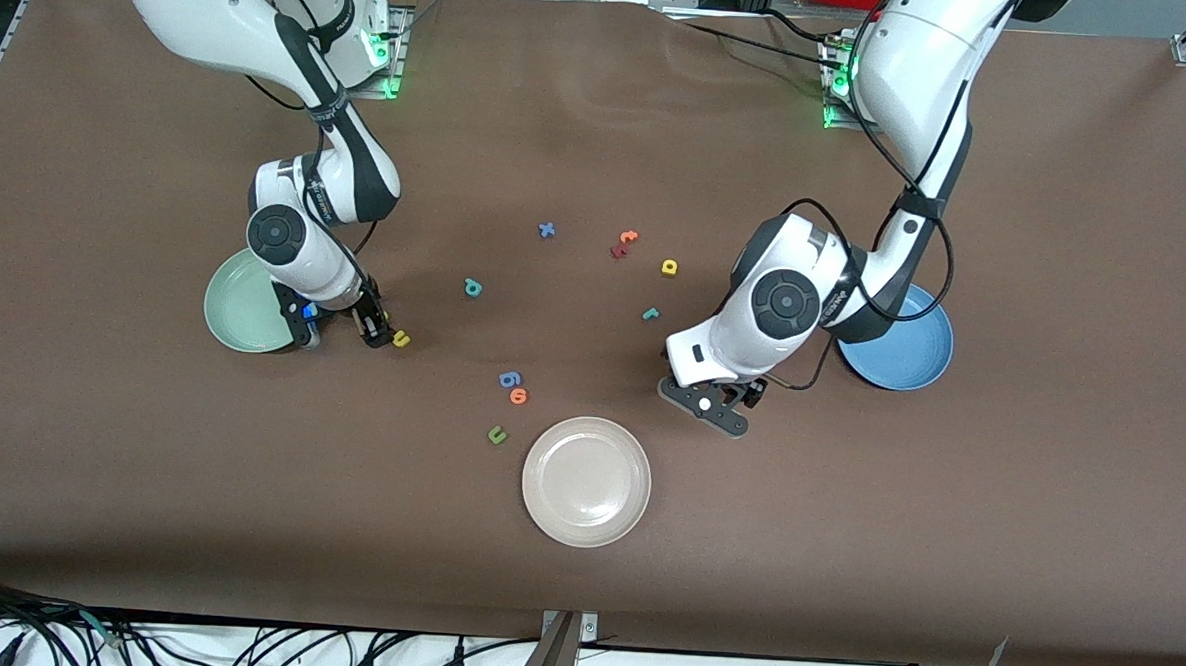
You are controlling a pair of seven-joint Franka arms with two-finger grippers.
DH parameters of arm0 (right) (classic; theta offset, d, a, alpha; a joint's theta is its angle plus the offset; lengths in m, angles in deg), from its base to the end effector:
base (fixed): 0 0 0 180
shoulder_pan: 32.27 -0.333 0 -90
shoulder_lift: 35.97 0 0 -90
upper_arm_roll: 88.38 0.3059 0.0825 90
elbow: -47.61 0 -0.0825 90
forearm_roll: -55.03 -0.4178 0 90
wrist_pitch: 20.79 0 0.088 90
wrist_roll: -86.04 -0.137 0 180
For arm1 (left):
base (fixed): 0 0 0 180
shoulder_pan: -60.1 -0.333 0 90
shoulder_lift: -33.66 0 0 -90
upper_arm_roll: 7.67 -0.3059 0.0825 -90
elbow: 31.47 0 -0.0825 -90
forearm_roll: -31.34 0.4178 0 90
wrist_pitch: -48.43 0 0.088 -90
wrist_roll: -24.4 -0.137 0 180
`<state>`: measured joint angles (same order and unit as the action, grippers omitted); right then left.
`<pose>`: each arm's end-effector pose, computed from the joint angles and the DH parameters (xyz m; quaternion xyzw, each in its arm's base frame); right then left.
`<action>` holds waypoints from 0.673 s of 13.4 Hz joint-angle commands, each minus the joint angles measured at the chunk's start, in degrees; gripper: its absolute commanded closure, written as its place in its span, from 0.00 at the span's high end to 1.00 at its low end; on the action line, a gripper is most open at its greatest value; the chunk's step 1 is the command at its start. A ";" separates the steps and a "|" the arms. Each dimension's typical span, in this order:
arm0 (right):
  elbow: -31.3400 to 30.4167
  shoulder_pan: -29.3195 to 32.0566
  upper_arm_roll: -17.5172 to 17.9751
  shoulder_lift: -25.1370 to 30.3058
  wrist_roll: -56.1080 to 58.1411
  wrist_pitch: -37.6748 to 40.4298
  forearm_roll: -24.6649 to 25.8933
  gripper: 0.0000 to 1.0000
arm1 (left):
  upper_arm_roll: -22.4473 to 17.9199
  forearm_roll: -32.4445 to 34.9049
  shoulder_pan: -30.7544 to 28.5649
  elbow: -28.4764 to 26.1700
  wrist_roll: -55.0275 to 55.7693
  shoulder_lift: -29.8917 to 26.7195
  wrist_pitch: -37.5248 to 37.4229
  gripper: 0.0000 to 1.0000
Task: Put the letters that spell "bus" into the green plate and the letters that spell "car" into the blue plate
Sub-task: 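Grasp the yellow 2 with the right gripper while the left gripper reaches the teal u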
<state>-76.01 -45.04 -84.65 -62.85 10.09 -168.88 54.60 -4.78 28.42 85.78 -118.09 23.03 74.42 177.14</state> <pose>0.5475 0.1650 0.1055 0.8649 -0.5012 -0.0263 0.0033 0.6468 -0.3504 0.1885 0.9708 -0.2368 0.0030 0.0382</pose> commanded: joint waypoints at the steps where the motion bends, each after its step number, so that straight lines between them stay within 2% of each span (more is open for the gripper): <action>1: 0.04 -0.24 -0.13 -0.28 0.10 -0.62 -0.36 0.36 | -0.60 5.28 1.65 0.76 2.50 1.95 0.84 1.00; 2: 0.04 -0.24 -0.13 -0.37 0.97 -0.44 -0.36 0.21 | -0.60 5.64 1.83 0.58 4.95 2.04 1.27 1.00; 4: 0.13 -0.15 -0.13 -0.37 1.42 -0.27 -0.36 0.11 | -0.60 5.64 3.06 -0.39 7.95 2.73 2.76 1.00; 5: 0.13 -0.15 -0.13 -0.37 1.68 -0.27 -0.36 0.01 | -0.60 5.64 3.32 -1.52 8.92 2.74 3.90 1.00; 7: 0.57 -0.06 -0.13 -0.37 2.03 -0.18 -0.36 0.01 | -0.60 5.64 3.32 -4.85 8.93 2.48 7.50 1.00; 9: 2.67 0.11 -0.22 0.07 2.56 4.45 -0.36 0.01 | -0.51 5.64 3.32 -7.94 8.93 2.21 11.02 1.00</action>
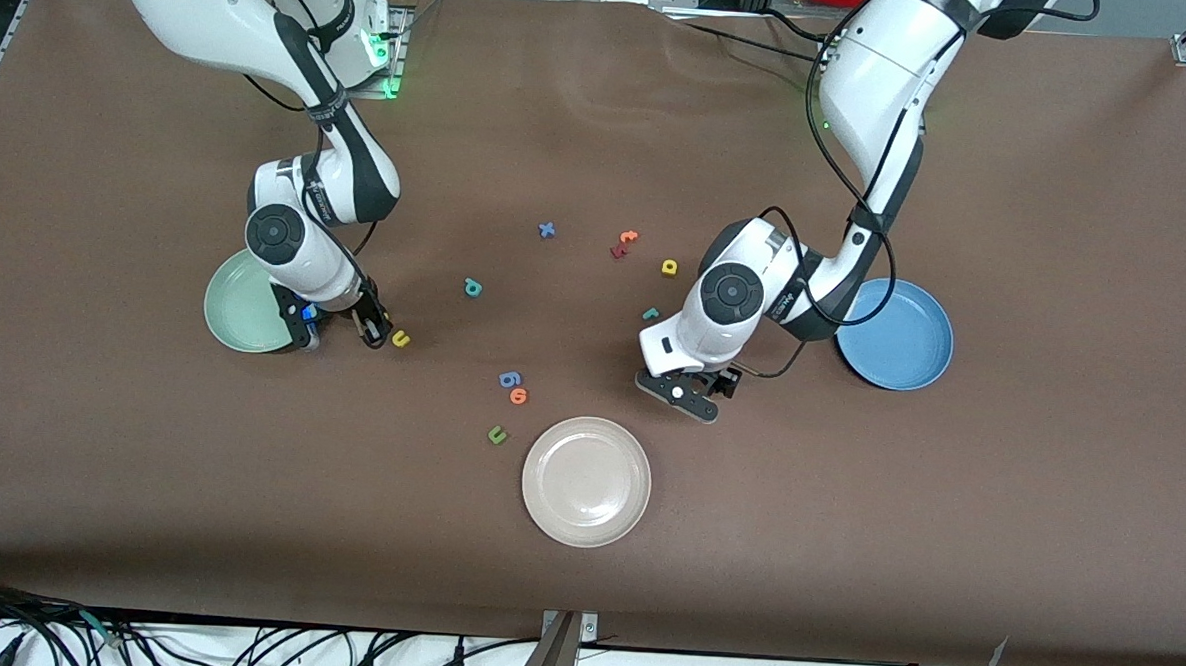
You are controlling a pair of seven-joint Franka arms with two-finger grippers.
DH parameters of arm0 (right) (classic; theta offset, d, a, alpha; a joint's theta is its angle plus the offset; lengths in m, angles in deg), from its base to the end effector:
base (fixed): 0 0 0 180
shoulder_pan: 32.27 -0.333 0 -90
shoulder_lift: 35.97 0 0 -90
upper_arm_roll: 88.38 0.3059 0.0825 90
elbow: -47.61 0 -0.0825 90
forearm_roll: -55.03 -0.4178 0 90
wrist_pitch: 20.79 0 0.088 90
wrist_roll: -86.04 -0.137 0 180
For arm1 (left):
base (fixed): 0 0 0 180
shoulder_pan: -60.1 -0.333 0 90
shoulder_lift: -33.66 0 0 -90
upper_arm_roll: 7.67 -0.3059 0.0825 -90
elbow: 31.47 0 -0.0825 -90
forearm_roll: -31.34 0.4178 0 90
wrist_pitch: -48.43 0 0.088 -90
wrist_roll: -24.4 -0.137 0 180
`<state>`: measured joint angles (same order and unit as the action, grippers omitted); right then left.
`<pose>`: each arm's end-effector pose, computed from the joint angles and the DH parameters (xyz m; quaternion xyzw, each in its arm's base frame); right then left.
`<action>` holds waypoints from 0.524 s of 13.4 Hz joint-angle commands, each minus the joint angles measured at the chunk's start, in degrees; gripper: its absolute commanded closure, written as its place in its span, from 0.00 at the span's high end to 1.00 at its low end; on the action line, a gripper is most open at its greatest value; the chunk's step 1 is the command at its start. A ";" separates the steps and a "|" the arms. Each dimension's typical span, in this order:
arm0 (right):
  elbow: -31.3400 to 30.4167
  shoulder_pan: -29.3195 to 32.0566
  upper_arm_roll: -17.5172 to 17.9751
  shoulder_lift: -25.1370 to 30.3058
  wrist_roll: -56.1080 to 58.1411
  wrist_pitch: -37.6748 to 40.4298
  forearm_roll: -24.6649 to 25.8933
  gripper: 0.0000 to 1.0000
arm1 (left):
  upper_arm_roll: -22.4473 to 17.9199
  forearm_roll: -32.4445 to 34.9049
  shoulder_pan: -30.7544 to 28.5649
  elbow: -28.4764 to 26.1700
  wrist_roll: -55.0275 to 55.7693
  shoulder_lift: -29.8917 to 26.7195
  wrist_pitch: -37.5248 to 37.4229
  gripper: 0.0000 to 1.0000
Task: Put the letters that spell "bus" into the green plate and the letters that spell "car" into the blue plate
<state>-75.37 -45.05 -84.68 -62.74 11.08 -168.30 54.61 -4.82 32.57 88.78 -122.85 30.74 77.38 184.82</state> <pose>0.5516 0.1658 0.1098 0.8692 -0.4938 -0.0252 0.0022 0.6117 -0.3714 0.1249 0.9757 -0.2186 0.0080 0.0129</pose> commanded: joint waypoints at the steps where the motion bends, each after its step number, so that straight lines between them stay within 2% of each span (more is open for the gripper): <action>1: 4.13 0.21 -0.19 0.39 1.92 8.68 -0.37 0.00 | -0.48 1.49 0.15 -3.54 1.13 -0.74 3.87 1.00; 3: 8.79 0.39 -0.63 1.53 4.02 18.52 -0.37 0.00 | -0.48 1.49 0.33 -3.63 1.22 -0.57 4.05 1.00; 5: 11.52 0.39 -3.43 3.03 8.93 25.74 -0.37 0.00 | -0.39 1.23 0.33 -3.72 1.39 -0.48 4.05 1.00; 6: 12.06 0.39 -5.10 3.73 12.70 27.95 -0.46 0.00 | -0.39 0.97 0.33 -3.72 1.40 -0.39 4.14 0.98; 7: 11.98 0.39 -7.20 4.35 16.83 28.76 -0.46 0.00 | -0.39 0.97 0.24 -3.72 1.31 -0.39 4.14 0.92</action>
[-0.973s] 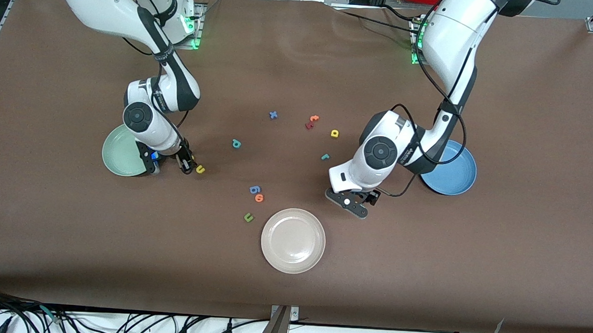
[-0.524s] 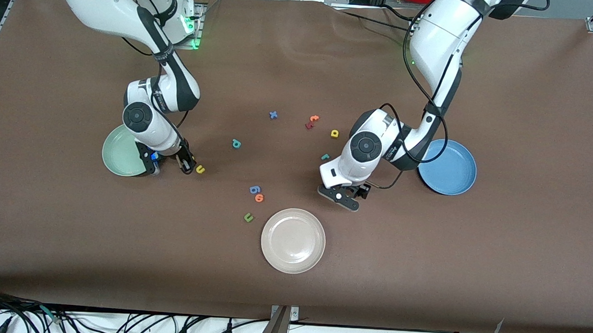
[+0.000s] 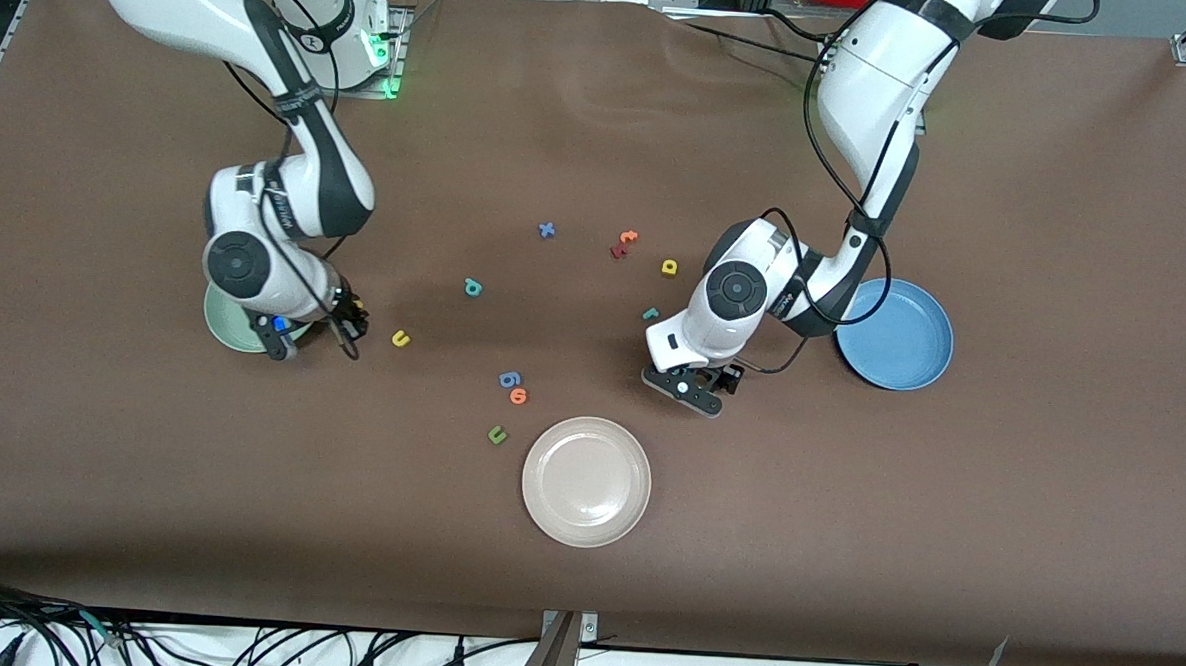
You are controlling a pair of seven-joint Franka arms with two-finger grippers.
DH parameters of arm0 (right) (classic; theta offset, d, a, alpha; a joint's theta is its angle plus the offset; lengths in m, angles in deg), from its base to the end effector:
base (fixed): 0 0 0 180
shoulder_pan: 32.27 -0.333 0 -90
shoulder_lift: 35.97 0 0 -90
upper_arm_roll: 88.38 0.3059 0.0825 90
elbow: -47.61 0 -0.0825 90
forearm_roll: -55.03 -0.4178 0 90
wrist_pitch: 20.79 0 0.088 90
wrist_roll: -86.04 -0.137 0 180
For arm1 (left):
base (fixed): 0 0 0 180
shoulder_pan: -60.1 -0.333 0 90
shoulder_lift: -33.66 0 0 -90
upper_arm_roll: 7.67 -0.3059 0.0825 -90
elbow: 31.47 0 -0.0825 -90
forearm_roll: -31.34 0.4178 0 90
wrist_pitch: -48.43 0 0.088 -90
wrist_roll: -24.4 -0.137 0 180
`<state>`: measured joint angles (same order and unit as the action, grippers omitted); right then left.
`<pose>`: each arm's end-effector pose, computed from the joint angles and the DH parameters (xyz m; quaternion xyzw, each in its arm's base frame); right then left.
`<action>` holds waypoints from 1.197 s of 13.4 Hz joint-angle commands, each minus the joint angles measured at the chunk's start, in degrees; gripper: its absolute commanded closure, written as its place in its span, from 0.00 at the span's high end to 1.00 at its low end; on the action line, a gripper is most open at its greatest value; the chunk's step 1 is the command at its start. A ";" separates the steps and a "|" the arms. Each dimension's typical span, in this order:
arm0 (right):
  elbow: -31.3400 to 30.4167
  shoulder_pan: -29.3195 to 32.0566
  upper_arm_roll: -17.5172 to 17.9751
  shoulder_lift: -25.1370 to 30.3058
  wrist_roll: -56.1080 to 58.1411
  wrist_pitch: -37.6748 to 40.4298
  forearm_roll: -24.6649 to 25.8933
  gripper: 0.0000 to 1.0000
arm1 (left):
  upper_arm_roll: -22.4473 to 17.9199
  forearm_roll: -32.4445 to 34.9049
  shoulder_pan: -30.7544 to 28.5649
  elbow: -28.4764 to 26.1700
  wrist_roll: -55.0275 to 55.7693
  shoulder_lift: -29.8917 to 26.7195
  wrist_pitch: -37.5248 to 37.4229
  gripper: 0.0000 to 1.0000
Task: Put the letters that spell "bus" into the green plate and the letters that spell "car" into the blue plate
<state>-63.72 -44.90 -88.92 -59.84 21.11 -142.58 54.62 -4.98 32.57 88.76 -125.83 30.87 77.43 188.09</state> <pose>0.5925 0.1273 0.1874 0.8885 -0.4437 -0.0919 0.0720 0.6018 -0.3639 0.1067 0.9761 -0.2167 0.0101 0.0131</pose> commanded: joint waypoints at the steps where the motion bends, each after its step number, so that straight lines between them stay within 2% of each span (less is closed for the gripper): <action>1: 0.15 0.24 -5.07 1.89 11.54 3.65 -0.47 0.00 | -0.31 0.97 0.34 -0.74 1.27 -0.44 0.79 0.88; 4: -0.20 0.33 -11.49 1.63 24.73 4.89 -0.64 0.00 | -0.31 0.88 0.77 -0.57 2.76 -0.44 0.79 0.63; 5: -0.72 0.50 -13.42 1.11 29.21 4.28 -0.82 0.00 | -0.31 0.88 0.86 -0.57 3.55 -0.44 0.87 0.60; 6: -1.16 1.11 -14.74 0.06 33.08 3.23 -0.82 0.00 | -0.31 0.88 0.87 -0.57 4.08 -0.44 0.79 0.53; 10: -5.02 3.49 -14.76 -1.80 37.25 -3.00 -1.00 0.01 | -0.31 0.88 1.92 -0.57 6.45 -0.35 0.87 0.26; 12: -6.96 3.58 -14.76 -2.24 37.25 -6.09 -1.09 0.13 | -0.31 0.88 1.92 -0.57 6.46 -0.35 0.87 0.22; 13: -7.06 3.49 -14.76 -2.24 37.25 -6.18 -1.09 0.24 | -0.31 0.79 1.92 -0.57 6.54 -0.35 0.87 0.17; 14: -7.06 3.58 -14.76 -2.24 37.25 -6.18 -1.09 0.55 | -0.23 0.79 1.66 -0.57 6.46 -0.44 0.87 0.15; 15: -7.06 3.49 -14.76 -2.15 37.25 -6.36 -1.09 0.98 | -0.31 0.70 1.13 -0.04 6.02 -0.79 0.26 0.14; 16: -6.97 3.49 -14.76 -1.80 37.25 -6.36 -1.09 0.99 | -0.31 0.79 -0.44 0.40 5.24 -1.66 -1.13 0.14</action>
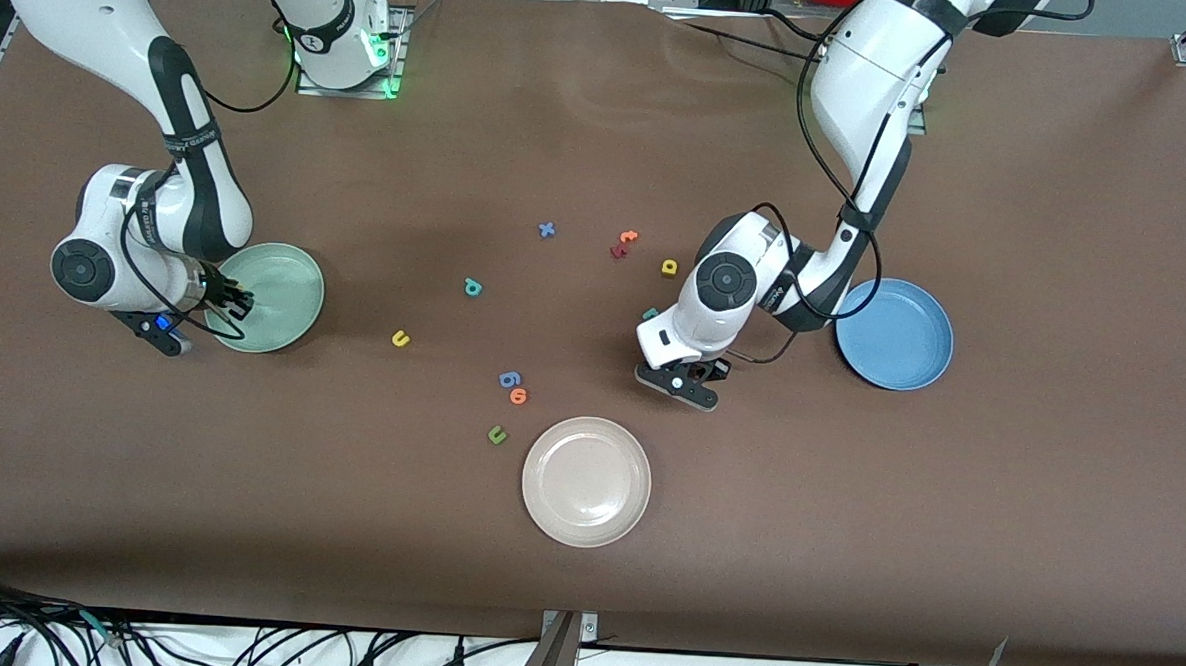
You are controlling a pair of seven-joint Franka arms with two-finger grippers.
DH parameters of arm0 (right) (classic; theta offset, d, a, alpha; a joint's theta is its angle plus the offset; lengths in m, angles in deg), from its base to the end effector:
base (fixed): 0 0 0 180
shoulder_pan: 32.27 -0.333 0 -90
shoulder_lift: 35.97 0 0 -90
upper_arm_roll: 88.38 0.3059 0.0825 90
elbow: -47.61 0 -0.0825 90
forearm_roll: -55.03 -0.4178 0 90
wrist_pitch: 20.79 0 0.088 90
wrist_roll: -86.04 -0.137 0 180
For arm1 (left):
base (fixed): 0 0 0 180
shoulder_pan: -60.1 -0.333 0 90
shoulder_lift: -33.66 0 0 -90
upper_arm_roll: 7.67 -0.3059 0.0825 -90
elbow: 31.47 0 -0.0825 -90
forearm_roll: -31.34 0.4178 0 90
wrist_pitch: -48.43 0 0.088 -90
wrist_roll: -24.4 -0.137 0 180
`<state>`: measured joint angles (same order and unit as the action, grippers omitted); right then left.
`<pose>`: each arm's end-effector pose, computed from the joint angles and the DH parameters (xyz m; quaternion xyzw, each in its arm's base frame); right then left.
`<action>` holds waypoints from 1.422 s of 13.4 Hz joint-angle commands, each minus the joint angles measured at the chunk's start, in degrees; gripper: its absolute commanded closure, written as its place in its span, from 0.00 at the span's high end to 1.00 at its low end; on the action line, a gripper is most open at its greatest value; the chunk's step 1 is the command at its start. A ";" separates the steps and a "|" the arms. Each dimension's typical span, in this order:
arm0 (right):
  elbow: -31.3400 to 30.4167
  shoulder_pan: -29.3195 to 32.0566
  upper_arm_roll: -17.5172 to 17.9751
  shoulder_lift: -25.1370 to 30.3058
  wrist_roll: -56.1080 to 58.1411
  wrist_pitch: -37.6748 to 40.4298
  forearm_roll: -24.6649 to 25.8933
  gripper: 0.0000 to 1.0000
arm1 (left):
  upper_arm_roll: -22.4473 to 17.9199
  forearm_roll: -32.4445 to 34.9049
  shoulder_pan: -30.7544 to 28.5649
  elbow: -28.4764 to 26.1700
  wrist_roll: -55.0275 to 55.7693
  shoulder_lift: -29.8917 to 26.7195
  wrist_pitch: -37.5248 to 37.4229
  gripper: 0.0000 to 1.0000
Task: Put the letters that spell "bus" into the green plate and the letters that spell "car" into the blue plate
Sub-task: 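Carry the teal u to the blue plate while the right gripper grasps the yellow u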
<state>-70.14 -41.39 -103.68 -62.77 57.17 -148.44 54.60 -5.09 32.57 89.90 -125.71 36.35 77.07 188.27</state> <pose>0.5647 -0.0695 0.1292 0.9435 -0.2952 -0.1245 0.0844 0.5974 -0.3761 0.1122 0.9836 -0.1789 0.0150 0.0150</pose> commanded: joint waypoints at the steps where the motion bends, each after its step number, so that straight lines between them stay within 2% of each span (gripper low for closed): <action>1: -0.29 -0.03 0.26 1.75 1.10 -0.06 -1.07 0.99 | -0.12 0.70 -3.42 0.80 -2.61 -2.36 -4.29 0.14; 3: -0.11 -0.20 2.01 3.94 0.41 0.55 -1.07 0.99 | -0.12 0.61 -5.98 2.04 -8.49 -3.85 -8.78 0.14; 7: 1.38 -0.38 9.65 5.44 -9.23 0.73 -1.16 0.99 | -0.21 0.70 -11.69 0.38 -19.82 -8.24 -15.64 0.14; 10: 4.19 -1.61 13.00 3.96 -21.89 -0.32 -1.16 0.99 | -0.21 1.41 -16.17 -7.16 -25.20 -14.91 -15.92 0.18; 13: 4.37 -4.32 14.59 1.06 -31.92 -8.03 -1.16 0.99 | -0.21 1.41 -20.91 -12.54 -31.79 -19.58 -15.57 0.18; 15: 5.59 -6.70 14.59 -2.01 -37.71 -13.22 -1.16 0.99 | -0.30 4.63 -23.03 -18.93 -34.35 -23.79 -10.50 0.18; 19: 9.28 -9.87 14.94 -6.06 -44.15 -14.38 -1.24 0.99 | -0.03 4.57 -31.63 -27.29 -35.59 -25.65 -3.82 0.19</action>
<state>-64.03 -50.14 -88.83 -66.42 15.64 -162.58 54.11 -6.01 35.95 62.10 -146.96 2.15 54.21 180.19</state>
